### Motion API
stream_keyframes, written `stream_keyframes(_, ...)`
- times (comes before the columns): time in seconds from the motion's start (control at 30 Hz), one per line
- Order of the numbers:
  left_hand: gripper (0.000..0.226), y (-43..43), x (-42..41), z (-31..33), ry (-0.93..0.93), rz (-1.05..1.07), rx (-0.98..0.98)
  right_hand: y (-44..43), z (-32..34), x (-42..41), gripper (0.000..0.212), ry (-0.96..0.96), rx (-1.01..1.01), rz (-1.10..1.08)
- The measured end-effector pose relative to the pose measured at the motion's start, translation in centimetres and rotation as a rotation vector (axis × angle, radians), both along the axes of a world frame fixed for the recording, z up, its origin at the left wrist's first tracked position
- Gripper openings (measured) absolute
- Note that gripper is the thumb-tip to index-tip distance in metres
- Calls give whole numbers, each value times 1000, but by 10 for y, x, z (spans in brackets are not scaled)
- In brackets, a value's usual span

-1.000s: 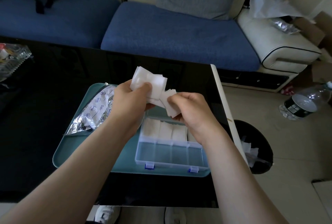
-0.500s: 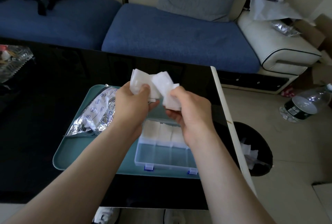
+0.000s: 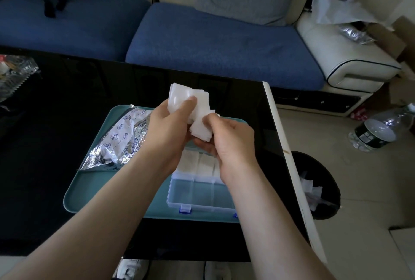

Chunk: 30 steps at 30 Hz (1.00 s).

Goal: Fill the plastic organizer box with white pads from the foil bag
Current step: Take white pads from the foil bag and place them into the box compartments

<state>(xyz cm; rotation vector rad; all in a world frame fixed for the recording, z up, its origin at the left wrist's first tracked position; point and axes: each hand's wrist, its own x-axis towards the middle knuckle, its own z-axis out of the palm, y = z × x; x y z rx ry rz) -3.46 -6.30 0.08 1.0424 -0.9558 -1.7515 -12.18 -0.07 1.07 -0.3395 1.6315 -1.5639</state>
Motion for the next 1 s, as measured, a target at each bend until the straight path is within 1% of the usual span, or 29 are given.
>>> stream_keyframes(0.07,17,-2,1,-4,-18,1,-30,0,0,-1,10,25,7,30)
stream_keyframes(0.17,17,-5,4,-8,-7,25,-28,0,-1,-1,8,138,21,59)
stream_keyframes(0.3,12,-8,4,-10,-14,65,-61,-3,-5,-7,19,221,12,-24)
stream_keyframes(0.37,13,-9,6,-12,-38,51,-72,-4,-6,-12,18,265,-21,-57)
stream_keyframes(0.5,13,-6,7,-12,-96,-62,-70,-3,-4,-16,18,317,-94,0)
stream_keyframes(0.6,21,-3,7,-9,-94,-185,-51,0,-3,-16,21,315,-135,36)
stream_keyframes(0.67,26,-4,7,-8,-85,-250,-42,1,-5,-17,28,350,-143,28)
stream_keyframes(0.73,27,-3,7,-9,-77,-281,-49,2,-10,-20,37,449,-140,50)
stream_keyframes(0.77,27,-4,7,-10,-77,-293,-66,2,-12,-22,41,528,-136,85)
stream_keyframes(0.87,23,-4,8,-12,-99,-311,-104,4,-19,-27,49,852,-85,239)
stream_keyframes(0.9,22,-5,9,-13,-114,-307,-105,6,-20,-27,53,934,-65,296)
stream_keyframes(0.93,22,-6,9,-13,-129,-305,-104,7,-21,-29,60,992,-44,356)
stream_keyframes(1.0,23,-6,10,-14,-166,-305,-109,11,-24,-30,78,1051,-26,461)
